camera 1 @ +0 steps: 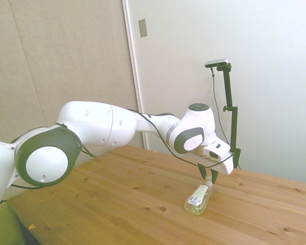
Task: Stand the sanitizer
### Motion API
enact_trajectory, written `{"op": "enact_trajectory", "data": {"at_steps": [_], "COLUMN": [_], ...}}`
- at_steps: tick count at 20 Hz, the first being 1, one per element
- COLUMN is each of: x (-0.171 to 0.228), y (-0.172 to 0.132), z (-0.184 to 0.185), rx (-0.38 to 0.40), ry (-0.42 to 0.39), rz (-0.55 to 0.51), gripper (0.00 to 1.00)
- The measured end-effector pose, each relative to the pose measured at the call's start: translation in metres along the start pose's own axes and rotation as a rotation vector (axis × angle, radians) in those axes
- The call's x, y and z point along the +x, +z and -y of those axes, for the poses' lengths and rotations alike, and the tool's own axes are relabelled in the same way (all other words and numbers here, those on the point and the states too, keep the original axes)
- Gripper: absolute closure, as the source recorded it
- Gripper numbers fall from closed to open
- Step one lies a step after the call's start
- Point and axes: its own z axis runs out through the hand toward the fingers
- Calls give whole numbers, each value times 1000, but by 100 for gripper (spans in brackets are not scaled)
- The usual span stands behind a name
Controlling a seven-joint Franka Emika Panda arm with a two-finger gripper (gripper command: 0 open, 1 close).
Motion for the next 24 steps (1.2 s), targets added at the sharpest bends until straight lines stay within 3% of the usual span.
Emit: {"op": "enact_trajectory", "data": {"at_steps": [10,16,20,24], "x": [-84,-147,-158,-173], "y": [-61,-75,-83,-89], "z": [27,-2,-18,-9], "rx": [177,279,325,384], "ry": [16,40,67,86], "rz": [-296,-449,-530,-618], "gripper": [100,100,100,100]}}
